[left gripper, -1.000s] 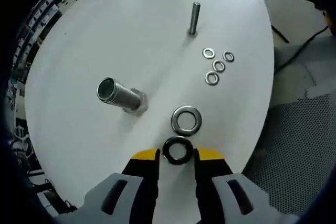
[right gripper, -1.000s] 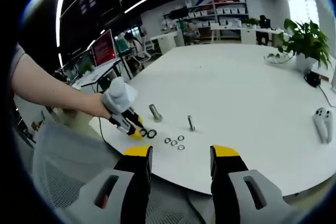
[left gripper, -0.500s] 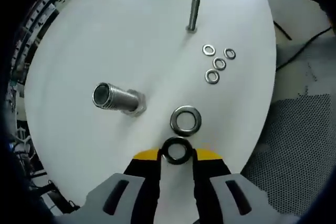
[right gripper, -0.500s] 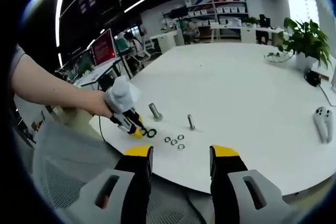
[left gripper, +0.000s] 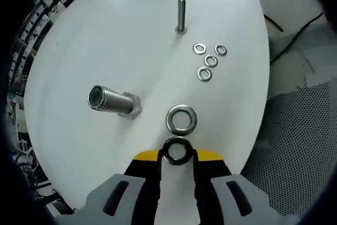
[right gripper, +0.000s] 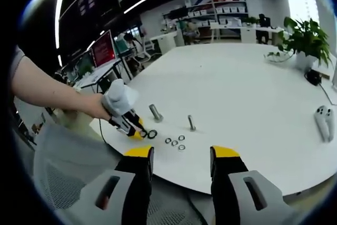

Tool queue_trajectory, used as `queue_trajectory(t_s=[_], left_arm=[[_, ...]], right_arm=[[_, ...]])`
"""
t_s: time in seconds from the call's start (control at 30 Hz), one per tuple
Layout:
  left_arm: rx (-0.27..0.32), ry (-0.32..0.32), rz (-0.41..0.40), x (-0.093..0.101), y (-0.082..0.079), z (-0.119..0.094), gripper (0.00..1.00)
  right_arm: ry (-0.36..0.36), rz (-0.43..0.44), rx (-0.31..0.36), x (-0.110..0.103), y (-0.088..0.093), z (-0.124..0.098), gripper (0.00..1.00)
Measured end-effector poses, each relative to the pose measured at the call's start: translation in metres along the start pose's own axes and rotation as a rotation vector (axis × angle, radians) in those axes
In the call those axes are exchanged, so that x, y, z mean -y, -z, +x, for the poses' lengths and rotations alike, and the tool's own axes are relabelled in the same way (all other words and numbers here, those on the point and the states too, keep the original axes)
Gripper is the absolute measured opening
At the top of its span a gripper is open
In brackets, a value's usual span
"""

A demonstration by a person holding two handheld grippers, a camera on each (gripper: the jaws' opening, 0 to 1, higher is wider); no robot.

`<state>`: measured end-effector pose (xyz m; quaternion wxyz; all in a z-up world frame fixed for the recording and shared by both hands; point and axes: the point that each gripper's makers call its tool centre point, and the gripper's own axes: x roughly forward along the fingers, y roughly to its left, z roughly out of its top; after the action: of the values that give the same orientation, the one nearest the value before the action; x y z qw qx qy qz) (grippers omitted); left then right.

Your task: Place the washer onto the threaded stud by aligning its center hole with the stud, sliding it down to the base, and recovering from edge contact or off-axis alignment until the washer reaches the visible bottom stop.

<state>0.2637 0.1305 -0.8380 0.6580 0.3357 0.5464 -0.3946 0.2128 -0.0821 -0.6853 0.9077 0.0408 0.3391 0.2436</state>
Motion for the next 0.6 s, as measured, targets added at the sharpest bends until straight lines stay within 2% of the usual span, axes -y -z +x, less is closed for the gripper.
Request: queue_trajectory(t_s=[0.13,0.33,0.43,0.5,0.6], left_arm=[[0.035,-0.007,-0.036,-0.0002,0.0019,0.0,0.2],[0.044,-0.013,-0.085,0.0002,0.0024,-0.001,0.19],[0.076,-0.002,-0.116,-0.001,0.0022,-0.0016,0.19],[0.123,0.006,-0.184,-0.0018,0.0008,-0.0011,0.19],[0.125,-0.001,-0.178,-0.0035,0.0035,-0.0012,0.19]], right_arm=[[0.001,0.007,0.001,0.0004,0.0003,-0.0002,0.45],[0.0,-0.004,-0.004,-0.0002,0.0005,0.0001,0.45],[-0.001,-0.002,-0.002,0.0001,0.0,0.0003,0.45],[-0.001,0.003,-0.004,0.0003,0.0006,0.0004,0.45],[0.0,0.004,-0.004,0.0006,0.0007,0.0004,0.45]])
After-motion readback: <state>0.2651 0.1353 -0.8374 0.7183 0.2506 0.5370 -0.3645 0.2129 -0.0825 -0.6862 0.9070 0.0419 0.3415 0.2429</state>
